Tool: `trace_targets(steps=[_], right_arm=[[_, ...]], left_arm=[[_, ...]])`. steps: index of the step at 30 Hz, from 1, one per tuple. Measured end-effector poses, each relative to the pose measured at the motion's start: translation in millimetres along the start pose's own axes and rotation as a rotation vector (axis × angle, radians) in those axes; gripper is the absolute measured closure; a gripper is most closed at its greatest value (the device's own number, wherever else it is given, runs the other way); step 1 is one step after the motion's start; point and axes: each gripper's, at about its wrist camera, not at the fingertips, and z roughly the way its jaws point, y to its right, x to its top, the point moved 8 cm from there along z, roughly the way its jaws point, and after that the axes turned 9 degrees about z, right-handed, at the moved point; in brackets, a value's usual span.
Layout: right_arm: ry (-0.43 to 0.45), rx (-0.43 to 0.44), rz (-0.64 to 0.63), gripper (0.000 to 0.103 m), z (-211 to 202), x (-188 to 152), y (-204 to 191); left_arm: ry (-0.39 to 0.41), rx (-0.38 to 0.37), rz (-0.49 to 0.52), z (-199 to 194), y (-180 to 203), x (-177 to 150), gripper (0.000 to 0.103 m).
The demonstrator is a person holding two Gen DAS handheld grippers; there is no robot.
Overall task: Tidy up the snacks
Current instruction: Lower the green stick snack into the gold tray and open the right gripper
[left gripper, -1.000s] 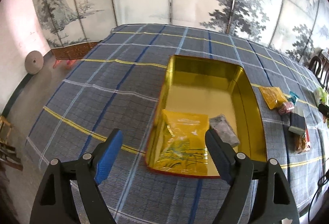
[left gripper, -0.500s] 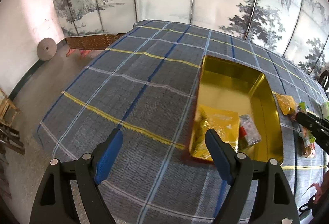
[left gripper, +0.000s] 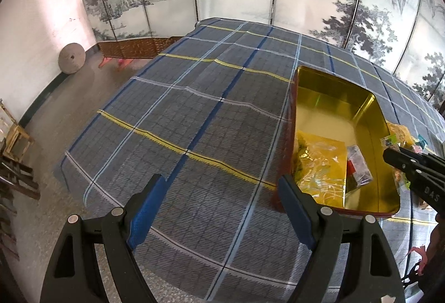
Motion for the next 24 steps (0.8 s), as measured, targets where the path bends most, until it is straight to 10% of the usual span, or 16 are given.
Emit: trace_targets(steps=[18, 24], right_arm=[[-0.044, -0.019, -0.032, 0.079, 25.1, -7.7, -12.9], [-0.048, -0.009, -0.034, 0.059, 25.3, -8.0, -13.2]], left_arm=[[-0.006, -0.006, 0.006, 0.9, 1.1, -1.1, 0.023], [-0.007, -0.013, 0.017, 2.1, 8.1, -0.8, 0.023]])
